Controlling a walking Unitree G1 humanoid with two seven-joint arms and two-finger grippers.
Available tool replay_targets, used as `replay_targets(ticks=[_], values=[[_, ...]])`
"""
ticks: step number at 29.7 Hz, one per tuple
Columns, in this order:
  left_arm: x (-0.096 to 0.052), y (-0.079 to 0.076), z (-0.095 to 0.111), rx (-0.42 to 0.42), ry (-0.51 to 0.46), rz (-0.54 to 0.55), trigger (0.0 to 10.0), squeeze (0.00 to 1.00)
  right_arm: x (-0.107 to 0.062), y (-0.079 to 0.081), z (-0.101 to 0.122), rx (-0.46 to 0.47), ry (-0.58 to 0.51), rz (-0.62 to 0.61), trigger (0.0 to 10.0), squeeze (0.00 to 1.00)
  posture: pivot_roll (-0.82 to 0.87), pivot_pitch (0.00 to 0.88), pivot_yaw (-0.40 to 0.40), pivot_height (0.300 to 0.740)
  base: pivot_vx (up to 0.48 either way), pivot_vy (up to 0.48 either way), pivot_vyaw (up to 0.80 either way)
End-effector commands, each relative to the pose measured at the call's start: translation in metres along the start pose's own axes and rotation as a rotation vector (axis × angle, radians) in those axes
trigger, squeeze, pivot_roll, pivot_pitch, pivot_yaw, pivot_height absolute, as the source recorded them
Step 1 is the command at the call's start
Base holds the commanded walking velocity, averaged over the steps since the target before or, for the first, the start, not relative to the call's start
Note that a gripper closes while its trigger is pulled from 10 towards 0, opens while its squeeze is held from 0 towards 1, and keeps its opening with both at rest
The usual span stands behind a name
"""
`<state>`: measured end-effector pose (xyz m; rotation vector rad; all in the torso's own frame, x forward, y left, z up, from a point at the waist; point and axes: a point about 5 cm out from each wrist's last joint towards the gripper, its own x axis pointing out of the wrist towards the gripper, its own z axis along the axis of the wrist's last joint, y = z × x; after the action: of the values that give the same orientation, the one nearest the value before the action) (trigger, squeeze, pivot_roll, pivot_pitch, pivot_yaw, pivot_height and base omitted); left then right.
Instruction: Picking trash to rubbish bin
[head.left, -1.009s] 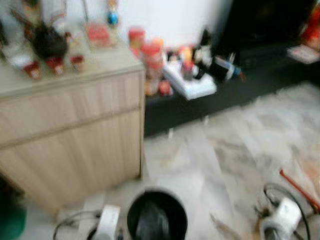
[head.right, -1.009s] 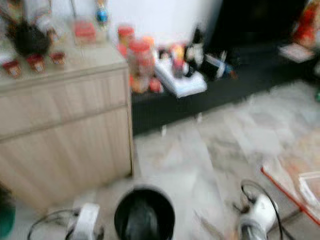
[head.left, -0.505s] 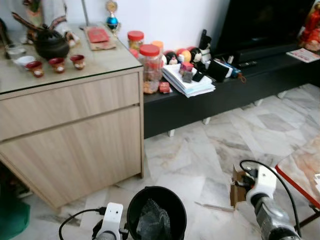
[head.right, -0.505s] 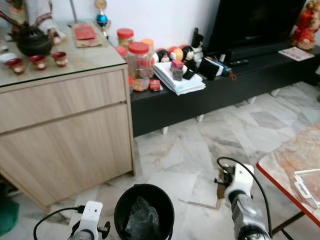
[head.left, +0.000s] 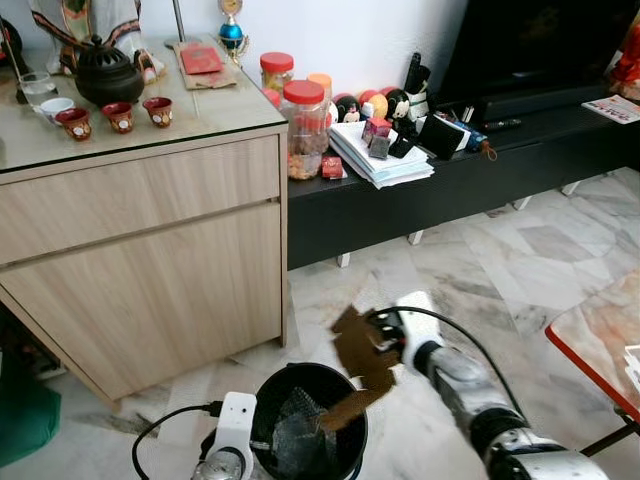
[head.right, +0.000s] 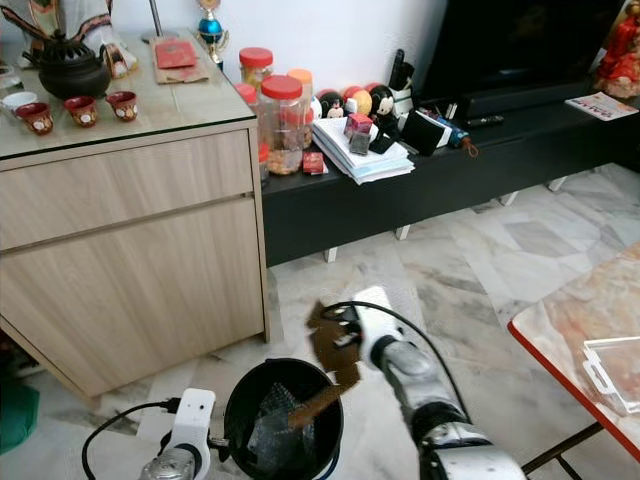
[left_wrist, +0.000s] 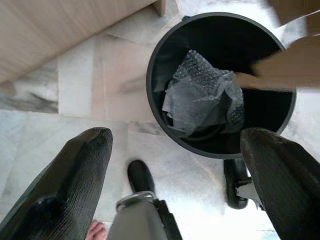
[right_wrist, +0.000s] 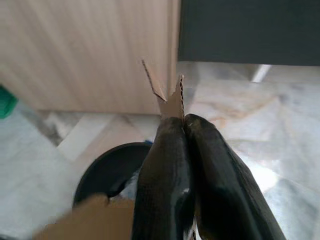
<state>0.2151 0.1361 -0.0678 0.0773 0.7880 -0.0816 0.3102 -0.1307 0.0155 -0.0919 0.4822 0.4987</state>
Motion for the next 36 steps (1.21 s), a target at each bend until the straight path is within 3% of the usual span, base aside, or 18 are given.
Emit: replay_targets(ticks=[1,2,6,14,33,34,35,36], values=[[0.0,-0.005,0.001,-0.017,-0.009,-0.031,10.0,0.0,0.003,0.002,0.005,-0.047,0.004,0.015,10.0,0.0,-0.05,0.056,-0.116,0.74,0.0,0.0,0.0],[0.0,-0.01,0.004,-0.003,-0.022,-0.072,10.0,0.0,0.006,0.011,0.005,-0.085,0.021,0.047,10.0,0.0,-0.05,0.054,-0.118,0.74,0.0,0.0,0.0],[0.0,-0.018,0.006,0.041,-0.029,-0.126,10.0,0.0,0.01,0.019,0.007,-0.092,0.032,0.056,10.0,0.0,-0.04,0.049,-0.121,0.74,0.0,0.0,0.0],[0.0,-0.019,0.004,0.011,-0.022,-0.124,10.0,0.0,0.02,0.04,0.015,-0.122,0.036,0.106,10.0,0.0,-0.02,0.032,-0.133,0.74,0.0,0.0,0.0],[-0.001,-0.022,0.002,0.014,-0.022,-0.16,10.0,0.0,0.021,0.045,0.01,-0.1,0.049,0.102,10.0,0.0,-0.02,0.017,-0.127,0.74,0.0,0.0,0.0],[-0.001,-0.022,0.002,0.014,-0.02,-0.162,10.0,0.0,0.021,0.047,0.011,-0.083,0.041,0.114,10.0,0.56,-0.02,0.017,-0.126,0.74,0.0,0.0,0.0],[-0.001,-0.022,0.002,0.014,-0.018,-0.164,10.0,0.0,0.021,0.047,0.011,-0.069,0.039,0.119,10.0,1.0,-0.02,0.017,-0.126,0.74,0.0,0.0,0.0],[-0.001,-0.022,0.002,0.014,-0.018,-0.165,10.0,0.0,0.021,0.047,0.011,-0.061,0.038,0.122,10.0,1.0,-0.02,0.017,-0.126,0.74,0.0,0.0,0.0]])
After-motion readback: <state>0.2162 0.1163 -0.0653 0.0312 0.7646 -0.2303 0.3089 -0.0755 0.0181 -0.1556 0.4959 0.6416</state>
